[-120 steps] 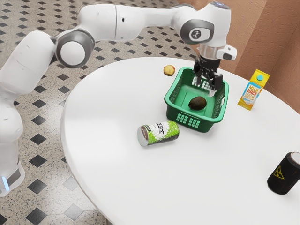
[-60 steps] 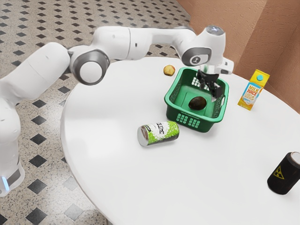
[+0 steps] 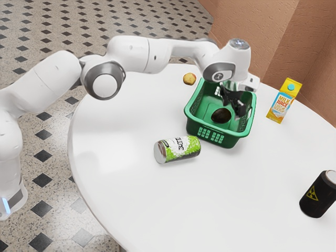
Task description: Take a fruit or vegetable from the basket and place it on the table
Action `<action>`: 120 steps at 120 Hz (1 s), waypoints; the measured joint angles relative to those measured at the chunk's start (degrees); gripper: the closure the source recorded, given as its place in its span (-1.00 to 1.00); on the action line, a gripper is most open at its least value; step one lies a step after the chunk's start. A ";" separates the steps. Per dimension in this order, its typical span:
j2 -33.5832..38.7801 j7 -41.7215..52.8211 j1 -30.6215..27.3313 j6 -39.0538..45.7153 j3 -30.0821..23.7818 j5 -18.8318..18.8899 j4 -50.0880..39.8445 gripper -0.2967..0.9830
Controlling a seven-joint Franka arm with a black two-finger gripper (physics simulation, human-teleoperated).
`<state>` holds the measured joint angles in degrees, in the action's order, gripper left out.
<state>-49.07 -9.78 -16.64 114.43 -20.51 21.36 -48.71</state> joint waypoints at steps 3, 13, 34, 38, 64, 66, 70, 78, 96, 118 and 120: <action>-0.11 0.07 0.00 -0.25 0.01 -0.05 0.00 -0.54; -0.27 0.29 -0.12 -1.10 0.03 -0.21 0.00 -0.54; -0.87 0.66 -0.54 -2.17 0.12 -0.45 0.00 -0.54; -1.06 0.72 -0.57 -2.29 0.12 -0.47 0.00 -0.54; -1.90 1.03 -0.73 -2.66 0.17 -0.62 0.05 -0.54; -1.94 1.04 -0.74 -2.67 0.18 -0.68 0.06 -0.54; -1.99 1.08 -0.75 -2.69 0.19 -0.77 0.07 -0.54; -2.04 1.14 -0.76 -2.77 0.17 -0.91 0.08 -0.54; -1.89 1.28 -0.70 -4.10 -0.03 -1.51 0.09 -0.54; -1.87 1.39 -0.65 -5.27 0.88 -2.19 0.09 -0.17; -1.87 1.40 -0.65 -5.32 1.13 -2.20 0.09 -0.13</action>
<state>-50.94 -8.38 -17.29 109.11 -19.38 19.16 -48.63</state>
